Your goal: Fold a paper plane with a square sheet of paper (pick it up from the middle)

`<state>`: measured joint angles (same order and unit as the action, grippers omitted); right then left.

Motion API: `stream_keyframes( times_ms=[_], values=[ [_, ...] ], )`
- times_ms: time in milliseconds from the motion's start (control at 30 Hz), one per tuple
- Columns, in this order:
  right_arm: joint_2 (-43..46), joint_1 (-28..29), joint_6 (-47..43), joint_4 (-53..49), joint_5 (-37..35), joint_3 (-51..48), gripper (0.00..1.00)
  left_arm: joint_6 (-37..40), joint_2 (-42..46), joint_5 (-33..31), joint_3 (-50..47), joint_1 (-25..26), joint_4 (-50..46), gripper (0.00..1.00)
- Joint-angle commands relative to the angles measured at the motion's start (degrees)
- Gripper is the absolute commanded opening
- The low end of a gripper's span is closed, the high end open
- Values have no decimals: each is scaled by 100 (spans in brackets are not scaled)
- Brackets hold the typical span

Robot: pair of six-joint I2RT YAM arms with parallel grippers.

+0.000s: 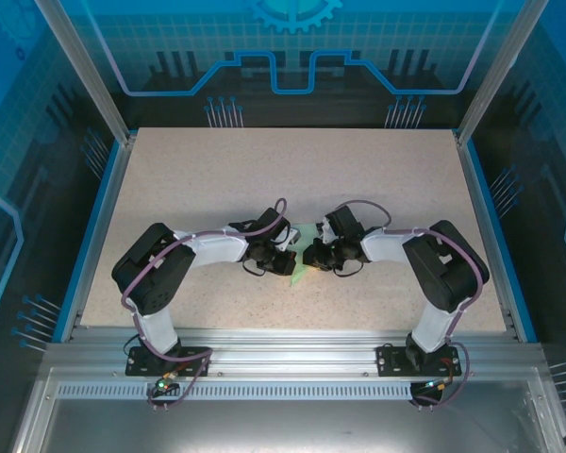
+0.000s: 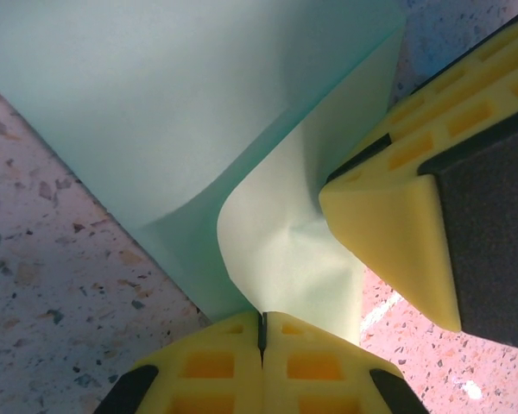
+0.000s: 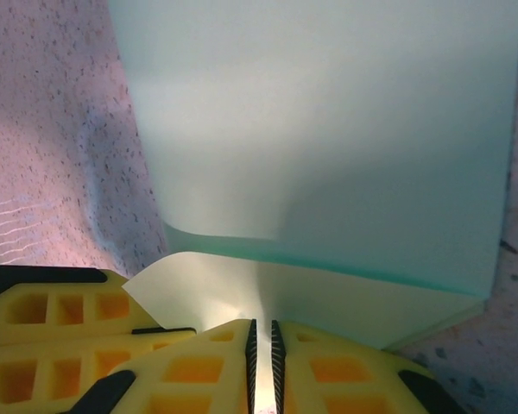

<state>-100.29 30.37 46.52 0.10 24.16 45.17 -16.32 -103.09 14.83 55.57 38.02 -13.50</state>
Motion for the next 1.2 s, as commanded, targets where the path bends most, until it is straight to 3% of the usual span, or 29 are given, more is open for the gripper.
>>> stream_keyframes(
  times_ms=[0, 167, 567, 900, 1167],
  values=[
    [315, 81, 62, -56, -95, -203, 18, 155, -93, -73, 68, -32, -243, 6],
    [546, 280, 212, 42, -70, -342, 19, 146, -71, -24, 85, -34, -224, 6],
    [-85, 487, 448, 454, -282, -430, 18, 138, -98, -15, 59, -34, -196, 6],
    [663, 544, 523, 452, -272, -666, 19, 146, -75, -39, 61, -36, -197, 6],
    [395, 785, 863, 1066, -233, -790, 19, 146, -63, -32, 42, -36, -206, 6]
  ],
)
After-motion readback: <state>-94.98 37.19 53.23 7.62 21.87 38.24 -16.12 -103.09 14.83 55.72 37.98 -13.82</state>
